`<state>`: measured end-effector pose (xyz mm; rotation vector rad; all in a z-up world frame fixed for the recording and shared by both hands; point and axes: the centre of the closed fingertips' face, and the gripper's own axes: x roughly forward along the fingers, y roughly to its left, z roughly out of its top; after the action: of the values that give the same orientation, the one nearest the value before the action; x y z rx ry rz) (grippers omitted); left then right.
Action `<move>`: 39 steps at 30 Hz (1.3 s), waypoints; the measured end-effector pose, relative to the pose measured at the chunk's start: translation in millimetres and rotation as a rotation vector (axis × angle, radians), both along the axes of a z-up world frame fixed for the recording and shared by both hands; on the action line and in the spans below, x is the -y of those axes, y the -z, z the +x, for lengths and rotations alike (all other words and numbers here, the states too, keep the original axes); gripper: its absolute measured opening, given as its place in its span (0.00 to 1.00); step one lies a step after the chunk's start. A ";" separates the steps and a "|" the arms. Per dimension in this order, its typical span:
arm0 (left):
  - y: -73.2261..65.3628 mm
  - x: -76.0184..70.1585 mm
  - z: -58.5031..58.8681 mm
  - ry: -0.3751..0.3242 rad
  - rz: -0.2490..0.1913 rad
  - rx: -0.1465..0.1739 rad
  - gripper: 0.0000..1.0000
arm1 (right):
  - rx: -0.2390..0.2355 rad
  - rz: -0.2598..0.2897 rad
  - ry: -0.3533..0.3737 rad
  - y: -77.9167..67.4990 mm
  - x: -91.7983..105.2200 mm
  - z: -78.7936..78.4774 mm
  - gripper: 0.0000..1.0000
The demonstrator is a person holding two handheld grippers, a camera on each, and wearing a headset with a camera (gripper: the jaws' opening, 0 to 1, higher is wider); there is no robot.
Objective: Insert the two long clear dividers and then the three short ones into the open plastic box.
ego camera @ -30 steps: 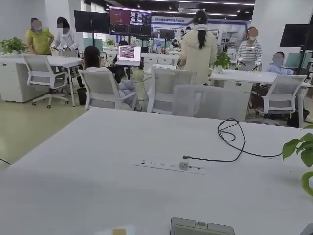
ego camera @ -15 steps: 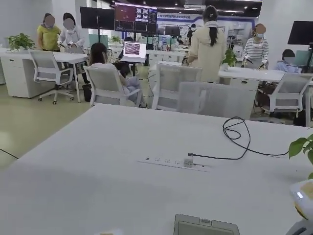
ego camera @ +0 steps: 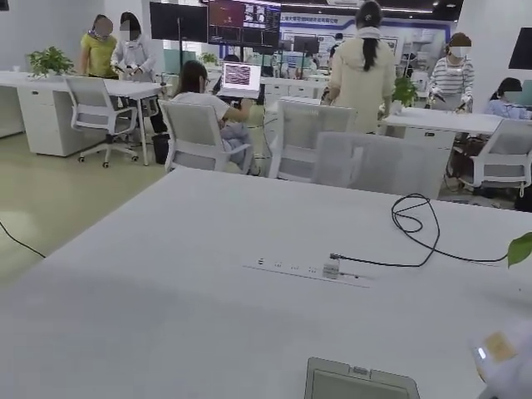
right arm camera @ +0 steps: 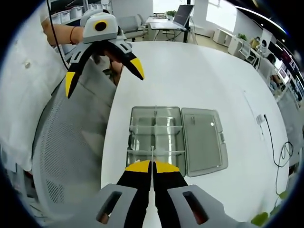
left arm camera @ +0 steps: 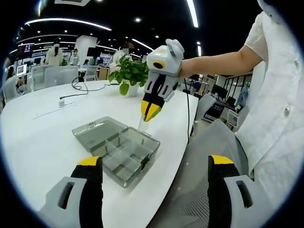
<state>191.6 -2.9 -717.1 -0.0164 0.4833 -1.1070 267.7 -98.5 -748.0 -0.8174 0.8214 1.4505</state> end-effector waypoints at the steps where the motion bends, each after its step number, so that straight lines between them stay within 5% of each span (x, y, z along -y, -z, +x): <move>1: 0.1 -0.2 0.0 -0.002 -0.001 -0.002 0.95 | 0.001 -0.003 0.001 1.8 0.3 0.7 0.03; 14: 2.3 0.8 -1.9 -0.004 -0.009 -0.010 1.00 | -0.009 -0.029 0.008 18.1 0.3 3.7 0.03; 39: 1.0 1.5 -2.5 -0.007 -0.017 -0.011 0.98 | 0.013 -0.087 -0.043 19.7 0.9 3.7 0.03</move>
<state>189.1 -4.4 -718.1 -0.0388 0.4830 -1.1049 271.5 -99.3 -767.7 -0.9147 0.8667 1.4535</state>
